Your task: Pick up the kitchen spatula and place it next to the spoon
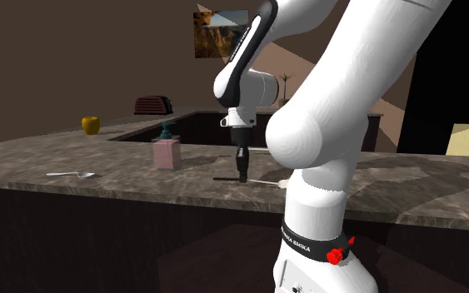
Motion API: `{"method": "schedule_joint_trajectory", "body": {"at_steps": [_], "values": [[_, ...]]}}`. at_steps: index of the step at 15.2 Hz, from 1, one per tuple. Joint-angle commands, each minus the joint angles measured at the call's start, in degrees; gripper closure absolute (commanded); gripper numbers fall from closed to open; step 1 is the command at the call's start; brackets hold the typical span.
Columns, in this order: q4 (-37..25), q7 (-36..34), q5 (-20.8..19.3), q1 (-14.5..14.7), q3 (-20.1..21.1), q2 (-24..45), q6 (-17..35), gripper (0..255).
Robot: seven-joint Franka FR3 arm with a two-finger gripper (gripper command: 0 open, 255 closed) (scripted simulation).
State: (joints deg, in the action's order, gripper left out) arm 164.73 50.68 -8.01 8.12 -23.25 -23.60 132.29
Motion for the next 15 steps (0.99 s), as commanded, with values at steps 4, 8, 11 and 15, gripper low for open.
{"method": "schedule_joint_trajectory", "body": {"at_steps": [4,8,11,15], "values": [[-1.47,-0.96,-0.46,-0.66,1.18,-4.51,-5.95,255],[-2.91,-1.48,-0.51,-0.98,2.00,-7.47,-10.31,255],[-3.81,-1.72,-0.46,-1.11,2.46,-8.95,-12.67,255],[-9.60,-4.18,4.21,3.90,4.24,-0.83,-10.22,255]]}}
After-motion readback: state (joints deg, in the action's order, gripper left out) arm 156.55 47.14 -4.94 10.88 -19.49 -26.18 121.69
